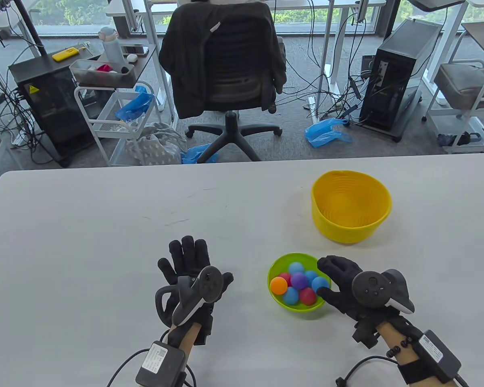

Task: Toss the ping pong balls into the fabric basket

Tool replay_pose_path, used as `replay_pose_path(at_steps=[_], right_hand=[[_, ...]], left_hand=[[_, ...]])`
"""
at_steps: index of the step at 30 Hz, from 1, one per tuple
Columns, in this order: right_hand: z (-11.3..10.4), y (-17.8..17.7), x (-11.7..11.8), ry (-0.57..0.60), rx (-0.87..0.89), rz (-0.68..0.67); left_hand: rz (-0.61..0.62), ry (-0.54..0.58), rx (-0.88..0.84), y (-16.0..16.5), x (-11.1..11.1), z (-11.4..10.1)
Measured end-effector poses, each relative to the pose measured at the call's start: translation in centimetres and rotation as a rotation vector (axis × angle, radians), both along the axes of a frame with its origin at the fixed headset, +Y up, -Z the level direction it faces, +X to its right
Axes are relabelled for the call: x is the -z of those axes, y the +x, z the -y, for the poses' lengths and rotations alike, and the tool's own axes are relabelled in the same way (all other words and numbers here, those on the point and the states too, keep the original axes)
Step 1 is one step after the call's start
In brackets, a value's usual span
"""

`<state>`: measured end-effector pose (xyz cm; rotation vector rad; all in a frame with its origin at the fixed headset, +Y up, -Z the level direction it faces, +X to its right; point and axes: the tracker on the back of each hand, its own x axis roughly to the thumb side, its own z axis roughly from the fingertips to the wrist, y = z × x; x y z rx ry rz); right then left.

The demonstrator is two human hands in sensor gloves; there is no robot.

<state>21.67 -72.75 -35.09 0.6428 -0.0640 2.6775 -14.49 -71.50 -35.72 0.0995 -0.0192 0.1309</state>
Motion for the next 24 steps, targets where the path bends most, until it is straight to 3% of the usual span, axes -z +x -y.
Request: replay_pose_path(at_steps=[14, 24], right_hand=[[1.4, -1.4, 0.3, 0.015, -0.077, 0.014], [-0.7, -0.1, -0.2, 0.084, 0.051, 0.063]], left_hand=[[0.008, 0.007, 0.0, 0.1, 0.0, 0.0], [0.009, 0.012, -0.007, 0.1, 0.0, 0.0]])
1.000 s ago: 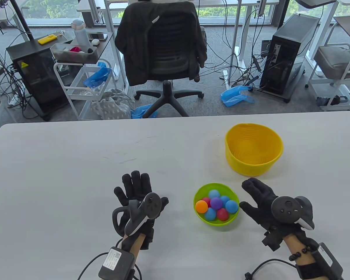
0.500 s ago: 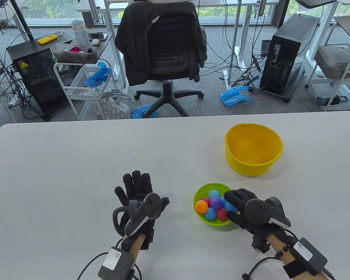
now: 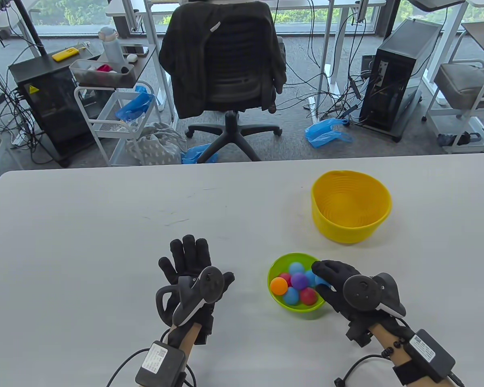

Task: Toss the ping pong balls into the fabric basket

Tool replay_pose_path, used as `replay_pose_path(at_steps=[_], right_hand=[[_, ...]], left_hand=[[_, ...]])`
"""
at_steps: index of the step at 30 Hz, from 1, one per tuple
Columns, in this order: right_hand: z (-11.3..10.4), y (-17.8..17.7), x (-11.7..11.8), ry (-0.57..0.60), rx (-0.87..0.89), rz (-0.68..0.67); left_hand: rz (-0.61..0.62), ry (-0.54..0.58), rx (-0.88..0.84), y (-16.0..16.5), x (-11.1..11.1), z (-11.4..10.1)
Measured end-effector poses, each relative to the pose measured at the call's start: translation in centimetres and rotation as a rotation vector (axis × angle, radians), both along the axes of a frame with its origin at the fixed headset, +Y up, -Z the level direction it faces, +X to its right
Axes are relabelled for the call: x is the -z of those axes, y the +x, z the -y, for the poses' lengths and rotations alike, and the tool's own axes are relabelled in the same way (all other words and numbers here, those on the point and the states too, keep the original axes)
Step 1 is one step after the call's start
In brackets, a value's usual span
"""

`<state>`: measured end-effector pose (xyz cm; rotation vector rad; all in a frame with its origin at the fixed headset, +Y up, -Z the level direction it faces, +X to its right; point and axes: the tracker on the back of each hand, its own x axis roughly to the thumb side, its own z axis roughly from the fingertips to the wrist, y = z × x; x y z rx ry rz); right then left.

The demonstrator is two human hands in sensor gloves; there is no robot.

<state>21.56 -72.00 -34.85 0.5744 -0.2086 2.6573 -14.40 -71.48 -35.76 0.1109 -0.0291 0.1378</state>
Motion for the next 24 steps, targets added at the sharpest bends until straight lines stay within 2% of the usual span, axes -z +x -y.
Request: replay_pose_path(at_steps=[3, 9, 16, 24], right_hand=[[-0.7, 1.0, 0.2, -0.023, 0.137, 0.022], [-1.0, 3.4, 1.5, -0.197, 0.541, 0.077], [-1.1, 5.7, 5.7, -0.367, 0.947, 0.226], [-1.0, 8.7, 9.1, -0.46, 1.122, 0.32]], left_hand=[[0.002, -0.001, -0.004, 0.0, 0.0, 0.0], [0.015, 0.004, 0.0, 0.3, -0.1, 0.0], [0.027, 0.007, -0.001, 0.5, -0.1, -0.1], [0.03, 0.006, -0.004, 0.5, -0.1, -0.2]])
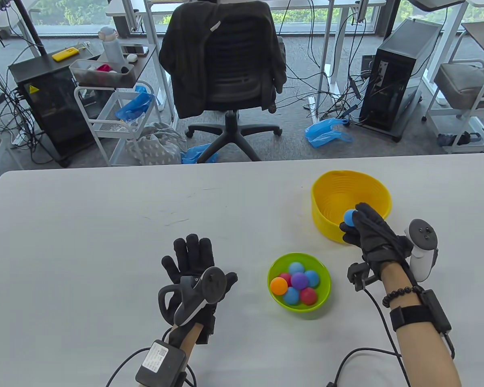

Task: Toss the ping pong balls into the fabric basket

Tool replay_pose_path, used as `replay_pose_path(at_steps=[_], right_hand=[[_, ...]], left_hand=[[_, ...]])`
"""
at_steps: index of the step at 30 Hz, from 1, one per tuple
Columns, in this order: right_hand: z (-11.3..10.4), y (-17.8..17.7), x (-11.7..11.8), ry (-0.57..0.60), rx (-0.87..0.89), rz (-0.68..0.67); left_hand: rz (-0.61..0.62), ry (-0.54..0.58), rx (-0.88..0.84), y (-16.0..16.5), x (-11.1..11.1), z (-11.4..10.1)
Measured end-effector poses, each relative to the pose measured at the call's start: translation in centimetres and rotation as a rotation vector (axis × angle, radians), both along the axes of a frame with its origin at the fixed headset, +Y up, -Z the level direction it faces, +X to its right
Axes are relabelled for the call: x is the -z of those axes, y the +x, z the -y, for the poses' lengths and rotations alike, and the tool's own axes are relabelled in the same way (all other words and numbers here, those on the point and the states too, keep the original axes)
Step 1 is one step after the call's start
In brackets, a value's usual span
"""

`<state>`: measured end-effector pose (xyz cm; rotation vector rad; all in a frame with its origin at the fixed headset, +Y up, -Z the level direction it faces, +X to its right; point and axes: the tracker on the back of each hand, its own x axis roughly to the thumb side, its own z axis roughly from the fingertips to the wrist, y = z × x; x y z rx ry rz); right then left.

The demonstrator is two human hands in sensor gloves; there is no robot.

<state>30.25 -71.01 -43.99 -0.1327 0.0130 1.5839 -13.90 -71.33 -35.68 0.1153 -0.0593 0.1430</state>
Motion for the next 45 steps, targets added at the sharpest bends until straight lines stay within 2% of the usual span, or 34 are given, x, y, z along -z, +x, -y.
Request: replay_pose_path(at_steps=[7, 12, 19, 27, 32, 39, 45], right_hand=[[0.2, 1.4, -0.5, 0.015, 0.07, 0.08], [-0.6, 1.2, -2.0, 0.134, 0.055, 0.131], [-1.7, -2.1, -4.0, 0.327, -0.077, 0.092], [-4.2, -7.3, -5.8, 0.527, -0.515, -0.115], [-3.7, -10.6, -6.3, 0.565, -0.708, -0.245], [-1.9, -16.0, -6.8, 0.537, -0.992, -0.518], [-0.4, -18.8, -6.7, 0.438, -1.186, -0.658]], left_hand=[[-0.001, 0.0, 0.001, 0.0, 0.0, 0.0], [0.0, -0.001, -0.002, 0.1, 0.0, 0.0], [0.0, 0.0, 0.0, 0.1, 0.0, 0.0], [0.008, 0.009, 0.005, 0.3, -0.4, -0.1], [0.012, 0.012, 0.0, 0.3, -0.6, -0.3], [0.007, 0.017, -0.017, 0.1, -0.7, -0.4], [0.006, 0.02, -0.018, 0.0, -0.7, -0.4]])
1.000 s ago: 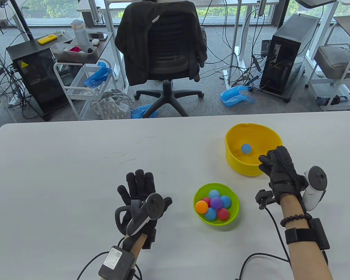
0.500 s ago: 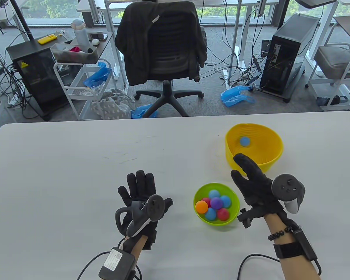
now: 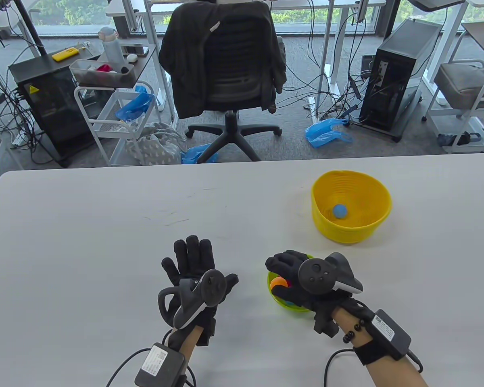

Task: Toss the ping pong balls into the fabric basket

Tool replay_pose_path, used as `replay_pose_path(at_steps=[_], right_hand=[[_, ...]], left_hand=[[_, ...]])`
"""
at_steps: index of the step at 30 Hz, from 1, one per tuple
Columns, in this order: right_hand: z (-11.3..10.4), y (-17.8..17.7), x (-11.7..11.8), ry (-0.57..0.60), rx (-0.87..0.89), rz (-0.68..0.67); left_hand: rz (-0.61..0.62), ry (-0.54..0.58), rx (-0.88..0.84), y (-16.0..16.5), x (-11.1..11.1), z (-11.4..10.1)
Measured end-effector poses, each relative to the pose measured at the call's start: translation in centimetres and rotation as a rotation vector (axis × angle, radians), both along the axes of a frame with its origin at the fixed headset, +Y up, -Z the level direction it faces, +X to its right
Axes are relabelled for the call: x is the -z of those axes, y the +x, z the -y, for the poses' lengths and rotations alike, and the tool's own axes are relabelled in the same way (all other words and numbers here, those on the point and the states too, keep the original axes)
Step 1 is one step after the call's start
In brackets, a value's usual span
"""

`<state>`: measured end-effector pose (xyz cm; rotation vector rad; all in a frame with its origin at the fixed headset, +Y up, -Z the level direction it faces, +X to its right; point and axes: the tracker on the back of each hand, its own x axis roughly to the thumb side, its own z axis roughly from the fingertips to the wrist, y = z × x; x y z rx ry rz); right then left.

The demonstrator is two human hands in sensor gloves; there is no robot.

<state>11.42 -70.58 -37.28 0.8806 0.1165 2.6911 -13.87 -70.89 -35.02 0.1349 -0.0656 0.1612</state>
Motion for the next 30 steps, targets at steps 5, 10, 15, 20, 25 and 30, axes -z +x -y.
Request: replay_pose_path(at_steps=[5, 10, 15, 20, 25, 30], right_hand=[[0.7, -0.8, 0.1, -0.033, -0.101, -0.007], [1.1, -1.2, 0.0, -0.032, -0.14, -0.005], [1.4, -1.5, 0.0, -0.028, -0.162, -0.002], [1.7, -1.6, 0.1, -0.029, -0.172, 0.003], [1.7, -1.5, 0.0, 0.008, -0.156, 0.007], [0.6, -0.9, -0.3, 0.045, -0.069, 0.019]], left_hand=[[-0.003, -0.004, -0.005, -0.1, 0.0, 0.0], [0.001, 0.002, 0.0, 0.0, 0.0, 0.0], [0.01, 0.013, -0.002, 0.1, 0.0, 0.0], [0.011, 0.011, 0.002, 0.1, 0.0, -0.1], [0.009, 0.012, -0.001, 0.1, 0.0, -0.1], [0.008, 0.017, -0.001, 0.1, -0.1, -0.1]])
